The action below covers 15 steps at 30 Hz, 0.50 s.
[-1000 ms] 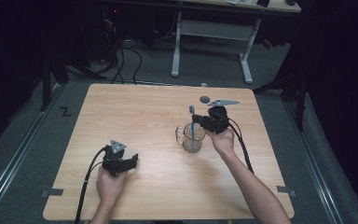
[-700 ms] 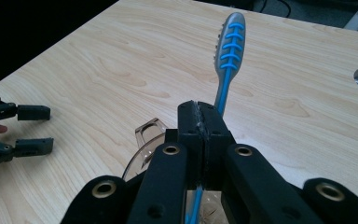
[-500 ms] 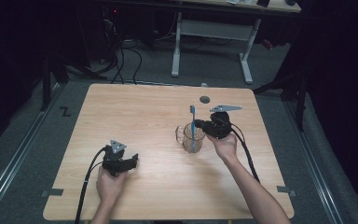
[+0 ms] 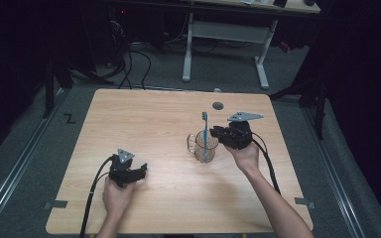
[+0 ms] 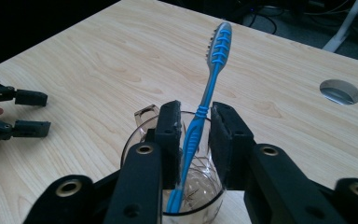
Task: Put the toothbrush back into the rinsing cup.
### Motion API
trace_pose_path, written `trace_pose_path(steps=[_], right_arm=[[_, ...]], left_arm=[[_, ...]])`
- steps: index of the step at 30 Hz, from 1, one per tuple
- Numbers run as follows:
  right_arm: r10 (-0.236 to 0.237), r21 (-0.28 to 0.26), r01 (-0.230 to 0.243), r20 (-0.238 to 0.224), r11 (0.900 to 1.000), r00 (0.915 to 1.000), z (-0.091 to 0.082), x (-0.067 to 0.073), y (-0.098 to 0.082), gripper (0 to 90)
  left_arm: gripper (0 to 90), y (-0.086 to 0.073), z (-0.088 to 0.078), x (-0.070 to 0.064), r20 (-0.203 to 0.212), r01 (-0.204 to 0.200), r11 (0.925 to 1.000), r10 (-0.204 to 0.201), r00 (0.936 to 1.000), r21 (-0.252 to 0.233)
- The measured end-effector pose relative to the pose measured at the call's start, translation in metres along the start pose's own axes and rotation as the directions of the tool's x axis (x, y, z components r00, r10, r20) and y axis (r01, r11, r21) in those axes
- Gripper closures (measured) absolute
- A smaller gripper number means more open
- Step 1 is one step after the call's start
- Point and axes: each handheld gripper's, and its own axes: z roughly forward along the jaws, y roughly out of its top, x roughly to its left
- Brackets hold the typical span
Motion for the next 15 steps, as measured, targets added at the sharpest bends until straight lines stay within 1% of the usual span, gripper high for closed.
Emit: trace_pose_path(steps=[2, 3, 5, 10, 15], right_arm=[[0.004, -0.008, -0.004, 0.000, 1.000, 1.0000, -0.007, -0.002, 0.000, 71.0], [0.004, -0.008, -0.004, 0.000, 1.000, 1.0000, -0.007, -0.002, 0.000, 71.0], [0.013, -0.016, -0.013, -0.004, 1.000, 0.9999, -0.012, -0.003, 0.000, 70.3], [0.010, -0.027, -0.010, -0.004, 1.000, 0.9999, -0.023, -0.004, 0.000, 70.3], [0.029, -0.047, -0.030, -0.006, 0.998, 0.9995, -0.033, -0.007, -0.001, 70.0]], left_arm=[[29.3, 0.000, 0.000, 0.000, 0.000, 0.000, 1.0000, 0.000, 1.0000, 0.000], [29.3, 0.000, 0.000, 0.000, 0.000, 0.000, 1.0000, 0.000, 1.0000, 0.000], [29.3, 0.000, 0.000, 0.000, 0.000, 0.001, 1.0000, -0.001, 1.0000, 0.000], [29.3, 0.000, 0.000, 0.000, 0.000, 0.000, 1.0000, 0.000, 1.0000, 0.000], [29.3, 0.000, 0.000, 0.000, -0.001, 0.000, 1.0000, 0.000, 1.0000, 0.000]])
